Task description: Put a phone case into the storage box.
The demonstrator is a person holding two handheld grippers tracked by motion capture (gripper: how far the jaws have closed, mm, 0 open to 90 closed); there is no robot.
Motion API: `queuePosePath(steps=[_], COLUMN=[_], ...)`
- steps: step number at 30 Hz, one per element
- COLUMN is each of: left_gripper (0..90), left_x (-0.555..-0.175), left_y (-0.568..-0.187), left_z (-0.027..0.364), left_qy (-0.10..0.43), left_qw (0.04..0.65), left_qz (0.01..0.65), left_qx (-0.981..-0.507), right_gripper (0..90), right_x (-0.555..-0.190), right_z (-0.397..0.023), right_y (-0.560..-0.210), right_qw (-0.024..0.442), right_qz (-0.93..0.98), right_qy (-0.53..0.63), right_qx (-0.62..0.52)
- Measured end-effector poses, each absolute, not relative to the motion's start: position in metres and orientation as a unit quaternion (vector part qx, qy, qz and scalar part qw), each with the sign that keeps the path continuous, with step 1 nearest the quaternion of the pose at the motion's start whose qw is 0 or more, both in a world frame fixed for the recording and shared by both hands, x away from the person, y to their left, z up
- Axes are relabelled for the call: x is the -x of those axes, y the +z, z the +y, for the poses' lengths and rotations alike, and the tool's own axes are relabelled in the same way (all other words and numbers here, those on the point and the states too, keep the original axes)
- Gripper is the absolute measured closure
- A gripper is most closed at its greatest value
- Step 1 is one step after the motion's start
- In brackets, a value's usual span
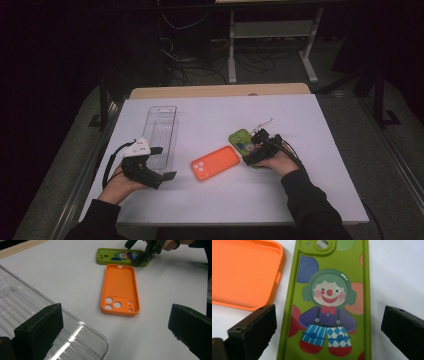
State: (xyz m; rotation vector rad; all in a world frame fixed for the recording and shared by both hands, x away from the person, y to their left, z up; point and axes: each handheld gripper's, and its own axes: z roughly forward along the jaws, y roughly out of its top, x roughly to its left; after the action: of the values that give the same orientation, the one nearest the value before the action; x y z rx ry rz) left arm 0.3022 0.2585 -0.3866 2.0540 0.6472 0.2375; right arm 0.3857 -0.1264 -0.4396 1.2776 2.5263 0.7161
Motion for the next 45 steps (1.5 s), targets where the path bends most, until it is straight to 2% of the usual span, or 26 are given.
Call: queuePosePath(steps=[7, 18, 36, 45], left_gripper=[0.0, 0.0, 0.0, 0.0], left_x=[-0.302, -0.302, -0.305, -0.311], left_y=[-0.387, -0.388, -0.386, -0.38], left_z=[0.259, 0.258, 0.257, 0.255], left_qy=[0.096, 0.096, 0.098, 0.101], left_qw=[0.467, 0.467, 0.463, 0.463], left_qz=[0.263, 0.265, 0.259, 0.265], left_qx=[-0.839, -0.838, -0.842, -0.84], right_gripper=[2.6, 13.2, 15.6, 15.6], right_x=[-0.385, -0.382, -0.384, -0.39], right_z=[-0.125, -0.129, -0.132, -0.146], right_y=[-0.444, -0.442, -0.437, -0.41], right_qw=[0.104, 0.104, 0.097, 0.087], right_qz=[0.862, 0.856, 0.859, 0.867], right_qy=[0.237, 0.244, 0.242, 0.27], right_qx=[-0.436, -0.443, -0.441, -0.409])
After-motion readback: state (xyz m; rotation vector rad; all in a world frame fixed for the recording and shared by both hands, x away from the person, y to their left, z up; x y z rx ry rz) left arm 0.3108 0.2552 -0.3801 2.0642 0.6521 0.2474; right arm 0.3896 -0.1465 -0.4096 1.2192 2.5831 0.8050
